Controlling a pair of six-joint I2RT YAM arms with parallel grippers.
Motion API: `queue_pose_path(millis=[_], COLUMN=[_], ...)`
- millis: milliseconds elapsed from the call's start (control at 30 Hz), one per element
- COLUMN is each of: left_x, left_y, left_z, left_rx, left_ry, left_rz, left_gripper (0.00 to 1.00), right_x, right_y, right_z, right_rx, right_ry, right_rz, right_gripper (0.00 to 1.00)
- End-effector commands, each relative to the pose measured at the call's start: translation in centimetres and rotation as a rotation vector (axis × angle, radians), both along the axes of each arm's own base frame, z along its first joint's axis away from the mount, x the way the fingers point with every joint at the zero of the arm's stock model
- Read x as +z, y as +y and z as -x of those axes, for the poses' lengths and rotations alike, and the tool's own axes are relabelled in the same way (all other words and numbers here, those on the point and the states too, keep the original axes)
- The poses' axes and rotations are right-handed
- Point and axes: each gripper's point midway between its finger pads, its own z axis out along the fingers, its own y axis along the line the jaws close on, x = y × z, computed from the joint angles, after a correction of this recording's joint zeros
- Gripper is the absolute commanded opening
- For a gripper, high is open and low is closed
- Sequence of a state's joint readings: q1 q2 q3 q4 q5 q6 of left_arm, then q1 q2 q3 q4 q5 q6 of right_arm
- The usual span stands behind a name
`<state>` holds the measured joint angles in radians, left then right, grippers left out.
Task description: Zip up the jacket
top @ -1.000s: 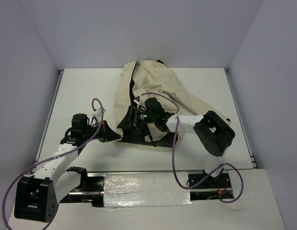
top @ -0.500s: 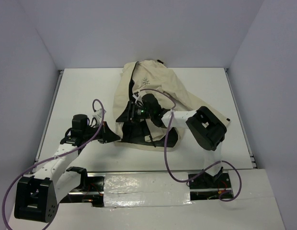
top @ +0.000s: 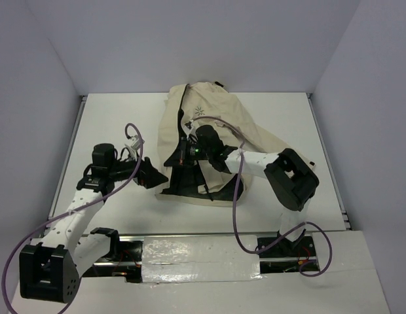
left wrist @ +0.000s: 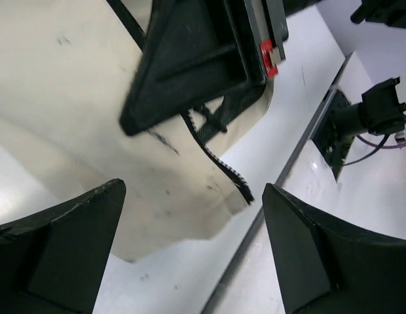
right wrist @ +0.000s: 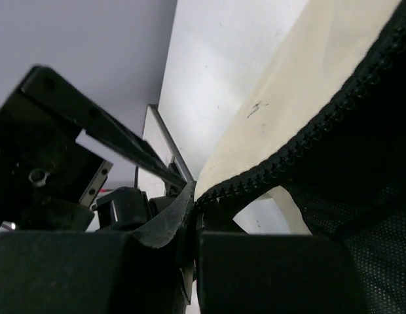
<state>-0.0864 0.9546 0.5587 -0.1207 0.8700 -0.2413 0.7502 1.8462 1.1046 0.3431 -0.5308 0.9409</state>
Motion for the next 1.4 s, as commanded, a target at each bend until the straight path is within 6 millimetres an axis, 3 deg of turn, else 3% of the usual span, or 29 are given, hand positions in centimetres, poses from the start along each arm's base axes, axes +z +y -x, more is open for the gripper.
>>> queue_pose_path(millis=[0, 100, 267, 367, 467, 533, 600, 700, 867, 900, 933, 1133, 1367], left_x=[1.3, 1.1, -1.5, -1.2, -0.7, -1.2, -1.7, -2.6, -3.1, -3.0, -3.0, -3.0, -3.0], left_y=[-0.3, -0.8, -0.4, -0.8, -1.2, -1.3, -1.3, -1.1, -1.1, -1.1, -1.1, -1.2, -1.3], left_z=[-1.2, -1.2, -1.7, -1.5, -1.5, -1.1, -0.8, -0.1, 0.3, 0.4, 0.4, 1.1, 0.9], left_rx=[-0.051, -0.039, 0.022, 0.011, -0.003, -0.010, -0.013, -0.022, -0.026, -0.029, -0.030, -0.072, -0.057], left_ry=[-0.072, -0.011, 0.037, 0.031, 0.021, 0.038, 0.045, 0.070, 0.099, 0.098, 0.100, 0.100, 0.102], left_rz=[0.041, 0.106, 0.055, 0.086, 0.124, 0.124, 0.108, 0.087, 0.081, 0.083, 0.081, 0.071, 0.088], left_gripper=[0.99, 0.98, 0.95, 0.93, 0.74, 0.43, 0.23, 0.14, 0.29, 0.39, 0.42, 0.41, 0.52], right_x=[3.4, 4.0, 5.5, 5.6, 5.6, 5.5, 5.7, 5.8, 6.4, 6.3, 6.4, 6.4, 6.3], right_y=[-0.3, -0.2, 0.3, 0.8, 1.4, 1.6, 1.7, 1.7, 2.0, 2.0, 2.1, 2.2, 2.5], right_z=[0.0, 0.1, 0.3, 0.6, 1.0, 0.9, 0.8, 0.6, 0.3, 0.2, 0.2, -0.2, -0.5], right_rx=[-0.004, -0.001, 0.013, 0.030, 0.049, 0.050, 0.052, 0.045, 0.043, 0.039, 0.040, 0.036, 0.027], right_ry=[-0.108, -0.130, -0.165, -0.177, -0.167, -0.158, -0.163, -0.168, -0.175, -0.170, -0.169, -0.182, -0.172], right_rz=[-0.029, -0.053, -0.093, -0.092, -0.108, -0.115, -0.120, -0.111, -0.127, -0.127, -0.128, -0.108, -0.117], right_gripper=[0.00, 0.00, 0.00, 0.00, 0.00, 0.00, 0.00, 0.00, 0.00, 0.00, 0.00, 0.00, 0.00])
